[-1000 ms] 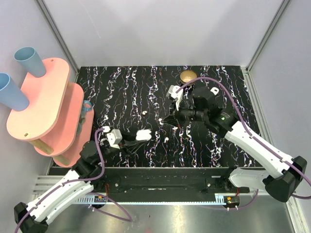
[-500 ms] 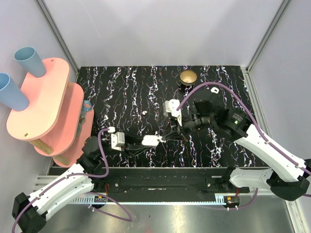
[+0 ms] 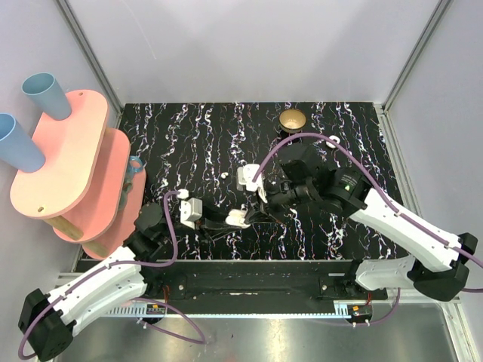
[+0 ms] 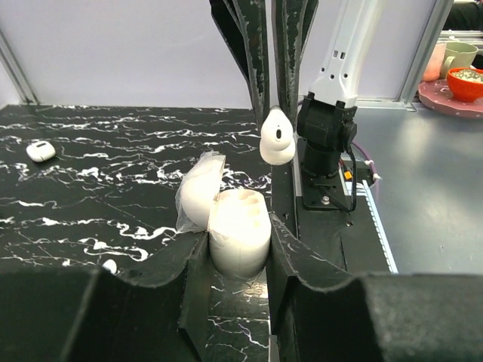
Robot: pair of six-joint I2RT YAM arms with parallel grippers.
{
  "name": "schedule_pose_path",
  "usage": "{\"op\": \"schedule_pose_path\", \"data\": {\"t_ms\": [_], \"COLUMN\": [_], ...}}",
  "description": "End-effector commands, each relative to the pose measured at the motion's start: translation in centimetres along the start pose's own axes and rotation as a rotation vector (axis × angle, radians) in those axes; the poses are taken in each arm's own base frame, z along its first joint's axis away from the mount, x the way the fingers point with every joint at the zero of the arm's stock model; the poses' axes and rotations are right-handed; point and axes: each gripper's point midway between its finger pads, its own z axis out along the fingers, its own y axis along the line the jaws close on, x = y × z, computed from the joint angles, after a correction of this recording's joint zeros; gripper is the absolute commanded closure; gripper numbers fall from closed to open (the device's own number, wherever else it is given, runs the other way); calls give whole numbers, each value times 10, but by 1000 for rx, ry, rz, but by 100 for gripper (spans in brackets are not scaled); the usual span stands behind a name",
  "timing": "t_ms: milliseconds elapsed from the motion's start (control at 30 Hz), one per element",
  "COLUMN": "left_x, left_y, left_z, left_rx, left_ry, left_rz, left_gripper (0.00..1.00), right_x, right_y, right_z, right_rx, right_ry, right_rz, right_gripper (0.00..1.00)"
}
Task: Insert the wireless bluetooth earbuds into the charging case
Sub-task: Insert the left earbud into the left side groove of the charging case.
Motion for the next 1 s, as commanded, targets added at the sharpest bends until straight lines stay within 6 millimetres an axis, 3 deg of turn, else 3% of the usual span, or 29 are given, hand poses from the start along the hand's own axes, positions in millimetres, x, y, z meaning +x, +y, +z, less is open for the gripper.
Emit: {"op": "schedule_pose_path", "data": {"t_ms": [0,633,967], "left_x": [-20,-18,-18], "left_y": [-7,-7,-6], "left_z": [4,4,4], "left_rx": [55,49,41], "left_ry": [-37,-36,-40], "left_rz": [31,18,19], "left_gripper": [100,100,100], "right_x": [-17,4,3], "right_y": [-8,-30,-11], "right_z": [-1,30,36], "right_rx": [64,145,38], "right_ry": [-25,66,39], "right_rz": [-84,-196,-242], "right_gripper": [100,100,100]}}
